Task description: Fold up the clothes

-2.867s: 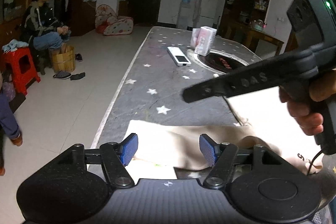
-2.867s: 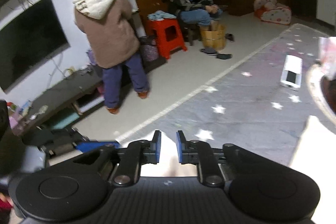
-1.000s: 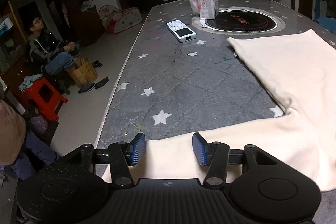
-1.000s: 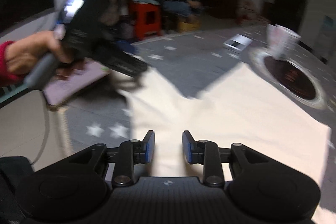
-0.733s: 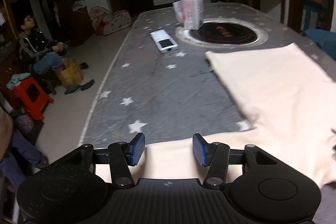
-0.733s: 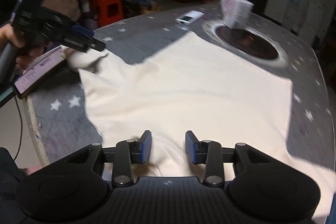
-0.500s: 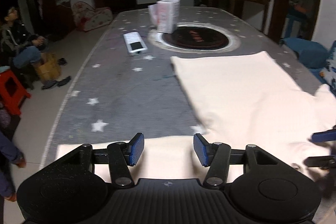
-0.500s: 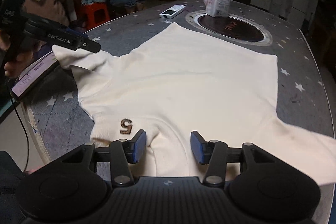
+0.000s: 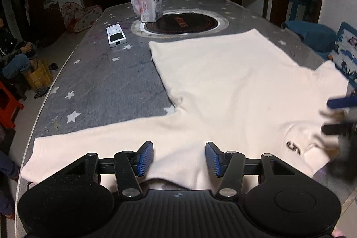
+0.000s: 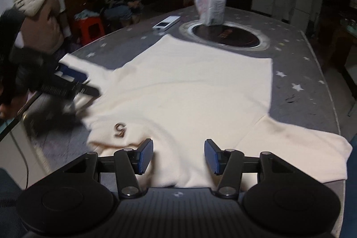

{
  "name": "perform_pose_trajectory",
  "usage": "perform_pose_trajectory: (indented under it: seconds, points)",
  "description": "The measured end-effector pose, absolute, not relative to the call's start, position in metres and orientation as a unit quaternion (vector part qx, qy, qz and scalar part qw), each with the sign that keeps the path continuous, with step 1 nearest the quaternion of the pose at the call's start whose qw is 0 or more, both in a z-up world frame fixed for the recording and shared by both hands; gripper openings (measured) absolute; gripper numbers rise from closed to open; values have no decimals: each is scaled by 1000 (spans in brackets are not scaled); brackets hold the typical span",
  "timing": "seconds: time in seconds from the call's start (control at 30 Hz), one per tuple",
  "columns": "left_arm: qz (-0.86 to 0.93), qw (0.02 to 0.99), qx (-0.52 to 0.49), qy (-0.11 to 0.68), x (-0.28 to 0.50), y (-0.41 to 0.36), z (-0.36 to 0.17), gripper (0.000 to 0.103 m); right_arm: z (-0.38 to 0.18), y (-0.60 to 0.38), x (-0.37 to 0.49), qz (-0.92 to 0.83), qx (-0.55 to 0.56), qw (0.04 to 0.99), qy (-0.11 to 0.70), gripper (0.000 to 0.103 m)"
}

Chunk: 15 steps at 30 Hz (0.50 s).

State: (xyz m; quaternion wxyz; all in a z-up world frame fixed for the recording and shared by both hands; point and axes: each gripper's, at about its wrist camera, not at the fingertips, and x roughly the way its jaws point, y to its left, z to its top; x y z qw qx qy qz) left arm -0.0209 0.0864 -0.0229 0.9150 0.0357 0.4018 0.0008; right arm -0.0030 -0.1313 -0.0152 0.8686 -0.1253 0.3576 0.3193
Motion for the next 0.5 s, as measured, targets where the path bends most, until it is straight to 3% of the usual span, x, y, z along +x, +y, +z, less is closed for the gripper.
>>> perform_pose_trajectory:
  seconds: [0.5]
  points:
    - [21,920,59,388,-39,100,-27,59,-37,-131,-3,305,-115,872,365,54]
